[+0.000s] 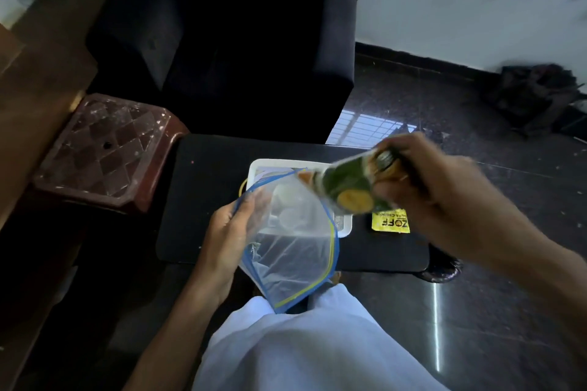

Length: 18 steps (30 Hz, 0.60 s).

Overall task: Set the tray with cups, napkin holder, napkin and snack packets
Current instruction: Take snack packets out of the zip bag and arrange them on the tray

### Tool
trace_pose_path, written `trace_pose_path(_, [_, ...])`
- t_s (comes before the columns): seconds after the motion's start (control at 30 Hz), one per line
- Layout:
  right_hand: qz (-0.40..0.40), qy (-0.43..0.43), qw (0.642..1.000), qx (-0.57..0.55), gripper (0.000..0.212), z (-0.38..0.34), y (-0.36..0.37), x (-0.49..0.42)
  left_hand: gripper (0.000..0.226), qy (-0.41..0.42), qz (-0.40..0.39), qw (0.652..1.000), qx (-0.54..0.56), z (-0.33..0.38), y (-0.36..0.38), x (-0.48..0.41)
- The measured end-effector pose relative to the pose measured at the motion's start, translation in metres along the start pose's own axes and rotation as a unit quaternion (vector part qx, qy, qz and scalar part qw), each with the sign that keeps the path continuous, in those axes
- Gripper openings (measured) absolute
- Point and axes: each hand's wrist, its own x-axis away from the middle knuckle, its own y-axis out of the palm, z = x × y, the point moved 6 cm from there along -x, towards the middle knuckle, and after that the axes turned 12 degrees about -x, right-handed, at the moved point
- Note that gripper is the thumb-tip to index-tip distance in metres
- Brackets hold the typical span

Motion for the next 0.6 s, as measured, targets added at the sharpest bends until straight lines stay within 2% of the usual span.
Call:
trace_pose_path(0.07, [0.067, 0.050, 0.995, -0.050, 0.017, 0.032, -0.026, 0.005, 0.030, 0.000, 0.002, 1.000, -0.011, 0.000, 0.000, 0.001])
trace_pose_path(0.23, [0.132, 0.180, 0.965, -0.135, 0.021, 0.138, -0.045, 0.019, 0.031, -0.010, 0.006, 0.999, -0.032, -0.009, 0.005, 0.006])
trace_pose_path(0.43, [0.091, 0.320, 0.928, -0.167, 0.034, 0.309, 0.022, 0.028, 0.040, -0.024, 0.041, 0.999, -0.017, -0.018, 0.023, 0.014])
trace_pose_path(0.6, [0.050, 0.385, 0.897, -0.214, 0.043, 0.416, 0.099, 0.033, 0.044, -0.033, 0.086, 0.996, 0.007, -0.026, 0.043, 0.023])
